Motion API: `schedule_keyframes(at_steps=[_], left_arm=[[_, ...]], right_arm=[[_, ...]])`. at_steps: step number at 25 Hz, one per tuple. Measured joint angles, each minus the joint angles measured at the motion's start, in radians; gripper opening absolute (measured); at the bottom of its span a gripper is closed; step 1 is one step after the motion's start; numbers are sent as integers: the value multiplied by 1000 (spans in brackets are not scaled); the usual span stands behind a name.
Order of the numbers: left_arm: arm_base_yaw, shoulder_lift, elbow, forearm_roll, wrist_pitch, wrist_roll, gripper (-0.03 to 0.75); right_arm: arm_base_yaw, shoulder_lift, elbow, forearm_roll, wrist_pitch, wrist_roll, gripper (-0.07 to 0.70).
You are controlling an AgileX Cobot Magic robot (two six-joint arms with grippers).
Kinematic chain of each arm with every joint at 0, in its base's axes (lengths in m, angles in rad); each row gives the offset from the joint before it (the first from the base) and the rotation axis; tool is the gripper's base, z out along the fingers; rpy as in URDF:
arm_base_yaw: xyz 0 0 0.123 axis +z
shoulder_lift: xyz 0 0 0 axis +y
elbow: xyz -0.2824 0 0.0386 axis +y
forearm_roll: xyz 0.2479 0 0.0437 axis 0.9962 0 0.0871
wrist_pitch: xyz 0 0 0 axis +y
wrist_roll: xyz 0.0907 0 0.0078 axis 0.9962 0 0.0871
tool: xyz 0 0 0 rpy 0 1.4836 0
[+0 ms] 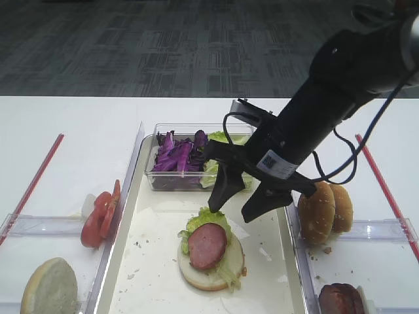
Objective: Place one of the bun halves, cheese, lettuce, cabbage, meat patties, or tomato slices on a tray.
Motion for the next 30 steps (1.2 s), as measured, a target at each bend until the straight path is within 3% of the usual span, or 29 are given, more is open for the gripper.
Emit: schedule_keyframes(at_steps=[5, 13, 20, 27, 30], left_arm=[[0, 0, 0, 0, 0, 0, 297], [0, 0, 0, 0, 0, 0, 297], [0, 0, 0, 0, 0, 0, 297], [0, 0, 0, 0, 0, 0, 297], [0, 0, 0, 0, 0, 0, 297]], right_arm=[[0, -20, -89, -133, 64, 127, 441], [0, -21, -295, -404, 241, 323, 441], [0, -21, -443, -522, 259, 382, 441], [-6, -21, -453, -542, 267, 384, 441], [-48, -21, -453, -540, 267, 381, 440]])
